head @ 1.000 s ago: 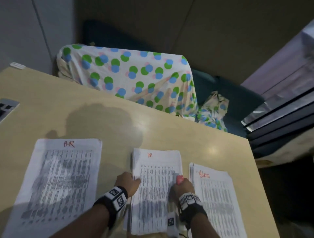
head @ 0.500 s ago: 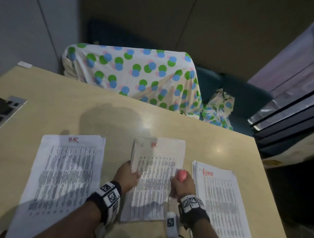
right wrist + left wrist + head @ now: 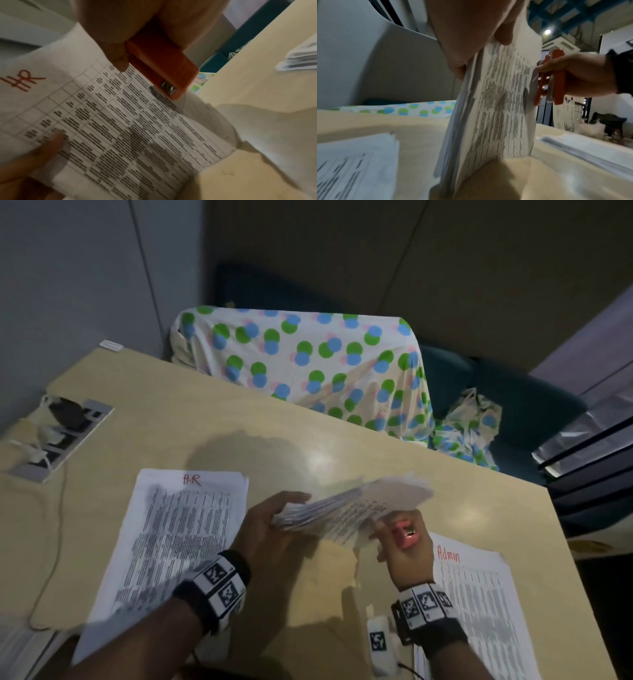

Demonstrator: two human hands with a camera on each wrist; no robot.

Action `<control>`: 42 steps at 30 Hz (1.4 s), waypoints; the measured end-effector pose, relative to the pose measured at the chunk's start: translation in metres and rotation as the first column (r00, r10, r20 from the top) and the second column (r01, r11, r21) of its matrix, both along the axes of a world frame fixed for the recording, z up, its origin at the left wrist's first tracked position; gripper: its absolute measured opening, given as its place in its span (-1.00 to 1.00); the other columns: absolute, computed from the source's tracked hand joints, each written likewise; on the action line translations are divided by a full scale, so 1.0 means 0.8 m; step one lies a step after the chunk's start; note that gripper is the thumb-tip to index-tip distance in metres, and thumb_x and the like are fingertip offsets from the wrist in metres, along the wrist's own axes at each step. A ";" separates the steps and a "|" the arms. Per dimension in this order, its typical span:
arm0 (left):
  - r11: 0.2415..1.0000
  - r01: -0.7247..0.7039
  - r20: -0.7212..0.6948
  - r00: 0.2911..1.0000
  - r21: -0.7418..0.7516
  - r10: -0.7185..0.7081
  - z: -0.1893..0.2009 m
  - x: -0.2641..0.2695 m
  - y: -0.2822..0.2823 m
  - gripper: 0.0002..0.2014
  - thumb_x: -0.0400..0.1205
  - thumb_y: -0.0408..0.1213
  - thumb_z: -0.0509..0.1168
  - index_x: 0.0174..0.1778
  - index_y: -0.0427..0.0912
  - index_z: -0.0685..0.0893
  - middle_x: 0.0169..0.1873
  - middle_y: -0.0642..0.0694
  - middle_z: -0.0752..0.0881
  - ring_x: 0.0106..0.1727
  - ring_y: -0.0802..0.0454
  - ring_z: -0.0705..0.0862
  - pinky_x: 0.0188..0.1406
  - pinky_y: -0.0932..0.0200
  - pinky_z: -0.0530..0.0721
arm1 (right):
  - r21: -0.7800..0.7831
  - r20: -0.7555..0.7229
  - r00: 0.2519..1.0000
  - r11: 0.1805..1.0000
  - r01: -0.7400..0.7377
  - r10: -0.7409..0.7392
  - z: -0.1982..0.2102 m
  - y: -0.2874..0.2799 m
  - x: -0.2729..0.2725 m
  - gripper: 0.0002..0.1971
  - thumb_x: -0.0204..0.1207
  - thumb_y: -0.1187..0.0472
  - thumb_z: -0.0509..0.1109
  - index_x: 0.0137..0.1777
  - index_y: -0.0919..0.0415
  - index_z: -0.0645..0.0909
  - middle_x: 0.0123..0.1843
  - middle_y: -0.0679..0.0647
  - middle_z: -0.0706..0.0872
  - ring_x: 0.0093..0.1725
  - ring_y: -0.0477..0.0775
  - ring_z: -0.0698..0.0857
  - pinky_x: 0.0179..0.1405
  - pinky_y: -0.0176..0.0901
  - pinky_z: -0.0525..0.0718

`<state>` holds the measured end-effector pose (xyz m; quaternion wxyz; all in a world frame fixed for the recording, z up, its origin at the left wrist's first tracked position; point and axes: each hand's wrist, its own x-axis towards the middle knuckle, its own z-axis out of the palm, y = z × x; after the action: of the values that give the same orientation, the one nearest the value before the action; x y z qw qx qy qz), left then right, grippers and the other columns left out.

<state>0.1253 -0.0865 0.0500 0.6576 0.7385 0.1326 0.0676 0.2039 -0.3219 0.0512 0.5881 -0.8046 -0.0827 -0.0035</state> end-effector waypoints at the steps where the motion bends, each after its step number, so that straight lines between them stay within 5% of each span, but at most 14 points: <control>1: 1.000 0.027 0.000 1.000 -0.007 -0.027 0.002 0.001 -0.002 -0.52 0.45 -0.55 0.39 -0.15 0.29 0.69 -0.19 0.07 0.73 -0.13 0.15 0.70 -0.07 0.28 0.69 | 0.020 0.009 1.000 0.999 0.026 -0.026 0.002 0.002 0.000 -0.75 0.48 0.28 0.55 -0.05 0.28 0.49 -0.25 0.50 0.70 -0.46 0.42 0.69 -0.65 -0.20 0.60; 3: 0.991 0.098 0.091 0.990 0.086 -0.105 0.007 0.004 -0.006 -0.77 0.53 -0.51 0.32 -0.23 -0.04 0.68 -0.26 -0.02 0.70 -0.23 0.05 0.68 -0.24 0.21 0.70 | 0.065 0.044 0.998 0.997 0.049 -0.052 0.014 0.006 -0.001 -0.75 0.45 0.14 0.55 -0.02 0.09 0.52 -0.25 0.48 0.68 -0.46 0.39 0.69 -0.66 -0.20 0.63; 5: 0.988 0.080 0.154 0.983 0.131 -0.100 0.014 0.003 -0.006 -0.72 0.63 -0.52 0.13 -0.32 -0.25 0.66 -0.34 -0.13 0.64 -0.32 0.02 0.66 -0.38 0.20 0.71 | 0.090 0.073 0.996 0.995 0.044 -0.051 0.023 0.006 0.003 -0.58 0.44 0.13 0.52 0.27 -0.12 0.54 -0.23 0.36 0.69 -0.51 0.11 0.64 -0.64 -0.21 0.65; 7: 0.996 0.059 0.143 0.987 0.066 -0.068 0.014 0.002 -0.005 -0.77 0.63 -0.57 0.14 -0.29 -0.34 0.63 -0.32 -0.18 0.62 -0.31 0.05 0.65 -0.34 0.24 0.70 | 0.136 0.040 0.998 0.990 0.046 -0.052 0.028 0.001 0.015 -0.31 0.48 0.32 0.51 0.59 0.08 0.38 -0.19 0.31 0.69 -0.48 0.06 0.65 -0.64 -0.18 0.66; 9: 0.986 0.079 0.107 0.992 -0.145 -0.064 0.011 0.000 -0.006 -0.96 0.55 -0.58 0.30 -0.17 -0.42 0.65 -0.28 -0.17 0.67 -0.26 0.08 0.64 -0.27 0.31 0.67 | 0.169 -0.006 1.000 0.985 0.030 -0.029 0.034 -0.003 0.022 -0.48 0.53 0.48 0.44 0.48 0.25 0.48 -0.24 0.32 0.74 -0.47 0.17 0.71 -0.60 -0.05 0.64; 12: 0.977 0.050 0.113 0.993 -0.207 -0.027 0.015 -0.001 -0.002 -0.92 0.45 -0.50 0.43 -0.25 -0.25 0.72 -0.37 0.02 0.74 -0.27 -0.01 0.66 -0.30 0.26 0.68 | 0.171 -0.071 0.997 0.985 0.028 -0.016 0.035 -0.004 0.027 -0.88 0.55 0.51 0.39 -0.02 0.53 0.49 -0.28 0.18 0.83 -0.50 0.23 0.74 -0.55 0.00 0.58; 16: 0.995 0.057 0.153 0.987 -0.077 -0.045 0.022 0.002 -0.001 -0.82 0.47 -0.19 0.43 -0.11 -0.21 0.70 -0.20 -0.07 0.78 -0.21 -0.08 0.75 -0.26 0.08 0.76 | 0.175 -0.056 0.996 0.981 0.079 -0.070 0.040 0.007 0.024 -0.81 0.57 0.46 0.40 -0.11 0.52 0.41 -0.33 0.44 0.75 -0.55 0.22 0.61 -0.60 -0.11 0.55; 20: 0.990 -0.010 0.110 0.994 -0.142 0.025 0.024 0.007 -0.015 -0.81 0.42 -0.03 0.48 -0.13 -0.01 0.77 -0.19 -0.10 0.82 -0.09 -0.07 0.78 -0.09 -0.10 0.79 | 0.201 -0.017 0.990 0.969 0.143 -0.143 0.038 0.018 0.018 -0.84 0.58 0.42 0.41 -0.12 0.35 0.45 -0.32 0.51 0.72 -0.60 0.17 0.55 -0.65 -0.17 0.53; 23: 0.976 -0.096 0.099 0.988 -0.195 0.117 0.026 0.004 -0.029 -0.79 0.35 0.01 0.52 -0.22 -0.01 0.78 -0.25 0.00 0.84 -0.19 0.06 0.79 -0.25 0.12 0.79 | 0.170 -0.010 0.982 0.967 0.189 -0.190 0.032 0.022 0.014 -0.78 0.56 0.36 0.45 0.00 0.39 0.43 -0.26 0.52 0.71 -0.53 0.14 0.57 -0.65 -0.15 0.55; 27: 0.955 -0.077 0.137 0.983 -0.285 0.120 0.037 0.001 -0.042 -0.78 0.43 -0.22 0.46 -0.01 -0.06 0.71 -0.37 0.33 0.80 -0.27 0.37 0.76 -0.46 0.48 0.65 | 0.058 0.029 0.975 0.974 0.218 -0.220 0.025 0.025 0.004 -0.68 0.38 -0.05 0.52 -0.08 0.10 0.50 -0.21 0.41 0.70 -0.37 0.18 0.64 -0.38 0.22 0.70; 33: 0.962 -0.079 0.195 0.972 -0.263 0.134 0.032 0.001 -0.032 -0.64 0.29 0.27 0.37 -0.12 0.18 0.69 -0.30 0.37 0.79 -0.21 0.37 0.76 -0.42 0.49 0.64 | -0.034 0.045 0.980 0.981 0.193 -0.192 0.034 0.015 0.008 -0.73 0.31 -0.11 0.50 -0.19 -0.02 0.51 -0.26 0.41 0.70 -0.40 0.26 0.63 -0.34 0.29 0.69; 37: 0.958 -0.107 0.148 0.978 -0.265 0.150 0.031 0.005 -0.033 -0.96 0.50 -0.16 0.38 -0.17 0.10 0.69 -0.44 0.40 0.76 -0.34 0.44 0.72 -0.50 0.53 0.60 | -0.070 0.095 0.974 0.975 0.212 -0.205 0.040 0.009 0.017 -0.80 0.36 -0.07 0.48 -0.22 -0.10 0.48 -0.28 0.42 0.69 -0.34 0.43 0.67 -0.37 0.43 0.68; 39: 0.954 -0.100 0.154 0.977 -0.282 0.147 0.034 0.006 -0.038 -0.81 0.55 -0.38 0.35 -0.22 0.05 0.71 -0.48 0.34 0.77 -0.38 0.39 0.74 -0.53 0.50 0.61 | -0.075 0.104 0.969 0.969 0.234 -0.226 0.039 0.010 0.016 -0.81 0.37 -0.06 0.47 -0.23 -0.17 0.47 -0.27 0.40 0.70 -0.34 0.43 0.68 -0.34 0.43 0.68; 42: 0.949 -0.094 0.143 0.979 -0.301 0.142 0.037 0.003 -0.041 -0.79 0.52 -0.36 0.38 -0.26 0.11 0.73 -0.41 0.22 0.82 -0.35 0.25 0.78 -0.51 0.35 0.70 | -0.078 0.101 0.963 0.963 0.258 -0.250 0.036 0.010 0.010 -0.81 0.38 -0.08 0.46 -0.22 -0.16 0.47 -0.27 0.37 0.71 -0.36 0.41 0.68 -0.36 0.43 0.68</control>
<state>0.1279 -0.1195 0.0793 0.7630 0.6158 0.1310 0.1467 0.2120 -0.3140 0.0802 0.5416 -0.8332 -0.0050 -0.1115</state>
